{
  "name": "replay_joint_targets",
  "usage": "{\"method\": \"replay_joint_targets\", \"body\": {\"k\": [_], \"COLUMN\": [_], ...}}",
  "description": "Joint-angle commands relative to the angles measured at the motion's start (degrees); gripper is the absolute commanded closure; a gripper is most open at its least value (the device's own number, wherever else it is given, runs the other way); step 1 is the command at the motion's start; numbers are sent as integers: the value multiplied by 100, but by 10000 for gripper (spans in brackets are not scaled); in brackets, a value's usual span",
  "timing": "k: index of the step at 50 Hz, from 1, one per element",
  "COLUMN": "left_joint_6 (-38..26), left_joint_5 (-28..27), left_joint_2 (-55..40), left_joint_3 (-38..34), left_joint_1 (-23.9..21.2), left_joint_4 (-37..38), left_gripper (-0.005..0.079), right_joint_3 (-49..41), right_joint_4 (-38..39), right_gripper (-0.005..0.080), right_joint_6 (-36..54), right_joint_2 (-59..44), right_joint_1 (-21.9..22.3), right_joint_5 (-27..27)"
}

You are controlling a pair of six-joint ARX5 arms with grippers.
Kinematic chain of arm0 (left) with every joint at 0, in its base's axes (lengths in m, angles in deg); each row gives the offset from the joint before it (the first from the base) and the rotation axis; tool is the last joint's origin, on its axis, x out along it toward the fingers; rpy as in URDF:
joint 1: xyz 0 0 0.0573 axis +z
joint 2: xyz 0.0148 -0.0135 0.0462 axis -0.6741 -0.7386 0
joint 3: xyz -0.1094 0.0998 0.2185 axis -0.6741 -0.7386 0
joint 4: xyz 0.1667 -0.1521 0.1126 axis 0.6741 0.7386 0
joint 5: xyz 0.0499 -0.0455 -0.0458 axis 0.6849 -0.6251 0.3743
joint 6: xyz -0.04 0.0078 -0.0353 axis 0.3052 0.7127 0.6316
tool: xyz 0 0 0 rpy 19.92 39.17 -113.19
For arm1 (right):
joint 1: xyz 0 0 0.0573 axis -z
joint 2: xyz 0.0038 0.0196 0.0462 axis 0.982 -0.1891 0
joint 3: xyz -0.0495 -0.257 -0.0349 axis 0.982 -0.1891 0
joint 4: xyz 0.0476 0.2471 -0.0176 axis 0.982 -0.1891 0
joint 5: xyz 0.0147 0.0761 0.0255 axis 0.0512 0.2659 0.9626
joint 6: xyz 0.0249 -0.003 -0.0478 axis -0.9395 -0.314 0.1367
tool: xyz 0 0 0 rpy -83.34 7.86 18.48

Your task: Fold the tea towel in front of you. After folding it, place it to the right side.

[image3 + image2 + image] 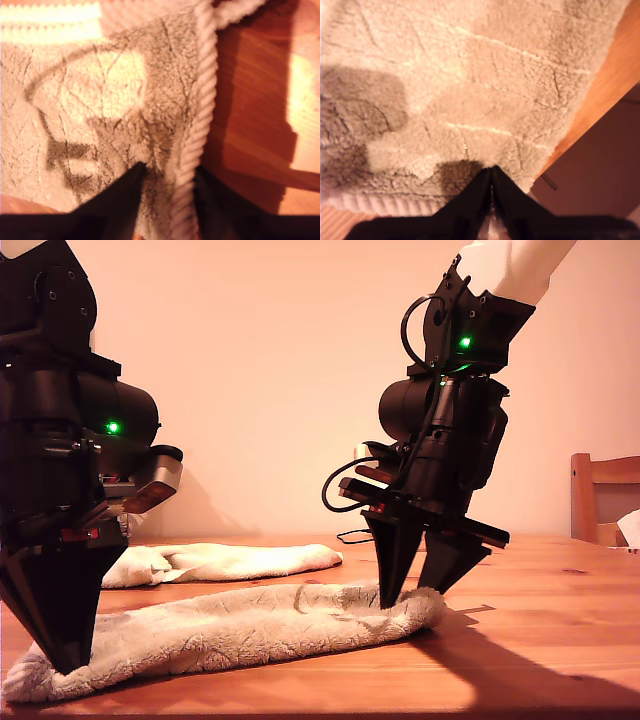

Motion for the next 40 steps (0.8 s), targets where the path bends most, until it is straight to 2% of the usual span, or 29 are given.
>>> {"method": "replay_joint_targets", "body": {"k": [1, 8, 19, 27, 40], "left_joint_6": [-26, -26, -24, -22, 20], "left_joint_5": [-9, -9, -24, -313, -483], "left_joint_2": [-219, -219, -219, -219, -219], "left_joint_3": [-170, -170, -170, -170, -170], "left_joint_1": [-26, -26, -26, -37, -197], "left_joint_4": [-109, -125, -197, -295, -566], "left_gripper": [761, 761, 761, 761, 761], "right_joint_3": [-118, -118, -101, -94, 188], "right_joint_4": [22, 142, 251, 186, -227], "right_gripper": [656, 768, 765, 765, 765], "right_joint_6": [55, 50, -39, -33, 219], "right_joint_2": [-299, -297, -267, -2, 483], "right_joint_1": [-138, -245, -330, -236, -9], "right_joint_5": [37, 33, -2, -72, -549]}}
